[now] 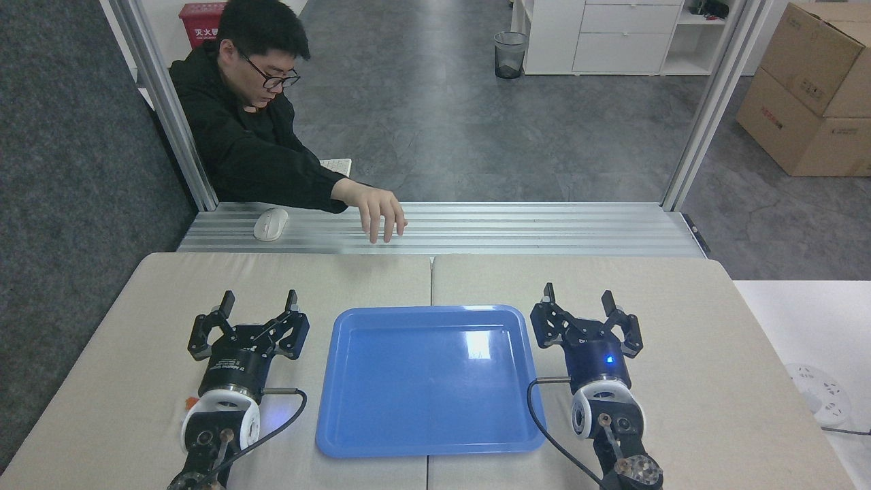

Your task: Pick up switch part and place in tray

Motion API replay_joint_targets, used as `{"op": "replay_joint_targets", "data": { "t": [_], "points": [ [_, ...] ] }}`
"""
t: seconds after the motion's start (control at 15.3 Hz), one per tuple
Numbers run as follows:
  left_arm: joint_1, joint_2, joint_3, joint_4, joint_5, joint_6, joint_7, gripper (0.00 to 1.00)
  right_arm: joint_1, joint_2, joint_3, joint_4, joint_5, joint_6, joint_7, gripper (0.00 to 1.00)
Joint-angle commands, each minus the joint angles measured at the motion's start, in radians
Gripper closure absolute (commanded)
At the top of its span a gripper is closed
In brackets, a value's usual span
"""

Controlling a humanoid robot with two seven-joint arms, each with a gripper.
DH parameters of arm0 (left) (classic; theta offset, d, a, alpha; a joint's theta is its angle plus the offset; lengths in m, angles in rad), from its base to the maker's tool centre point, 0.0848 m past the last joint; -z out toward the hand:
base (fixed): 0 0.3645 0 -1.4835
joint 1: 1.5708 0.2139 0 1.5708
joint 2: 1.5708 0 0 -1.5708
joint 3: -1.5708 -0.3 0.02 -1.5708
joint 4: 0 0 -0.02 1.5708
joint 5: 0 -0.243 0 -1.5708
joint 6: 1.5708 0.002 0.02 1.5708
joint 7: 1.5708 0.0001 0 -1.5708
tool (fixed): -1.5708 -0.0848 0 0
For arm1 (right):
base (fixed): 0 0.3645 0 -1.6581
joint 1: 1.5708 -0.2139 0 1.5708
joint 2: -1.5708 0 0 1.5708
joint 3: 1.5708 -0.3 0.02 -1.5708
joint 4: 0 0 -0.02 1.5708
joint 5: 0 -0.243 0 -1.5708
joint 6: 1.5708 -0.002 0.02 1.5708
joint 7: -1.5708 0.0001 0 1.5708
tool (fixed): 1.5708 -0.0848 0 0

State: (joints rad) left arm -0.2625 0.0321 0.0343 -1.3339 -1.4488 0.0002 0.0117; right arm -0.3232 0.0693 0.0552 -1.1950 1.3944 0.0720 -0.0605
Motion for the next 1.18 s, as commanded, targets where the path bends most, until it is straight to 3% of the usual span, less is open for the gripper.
{"op": "replay_joint_targets", "data": {
  "t": [0.0, 0.39, 1.11],
  "points": [
    [0.011, 0.003, 0.007, 0.002, 0.001, -0.002, -0.001, 0.0, 0.0, 0.0, 0.0, 0.0, 0.0, 0.0, 0.001, 0.0],
    [0.02, 0.011, 0.01, 0.002, 0.002, -0.052, -0.001, 0.0, 0.001, 0.0, 0.0, 0.0, 0.0, 0.0, 0.001, 0.0],
    [0.032, 0.011, 0.021, 0.004, 0.002, -0.052, -0.002, 0.0, 0.001, 0.0, -0.002, 0.0, 0.0, 0.0, 0.001, 0.0]
  ]
}}
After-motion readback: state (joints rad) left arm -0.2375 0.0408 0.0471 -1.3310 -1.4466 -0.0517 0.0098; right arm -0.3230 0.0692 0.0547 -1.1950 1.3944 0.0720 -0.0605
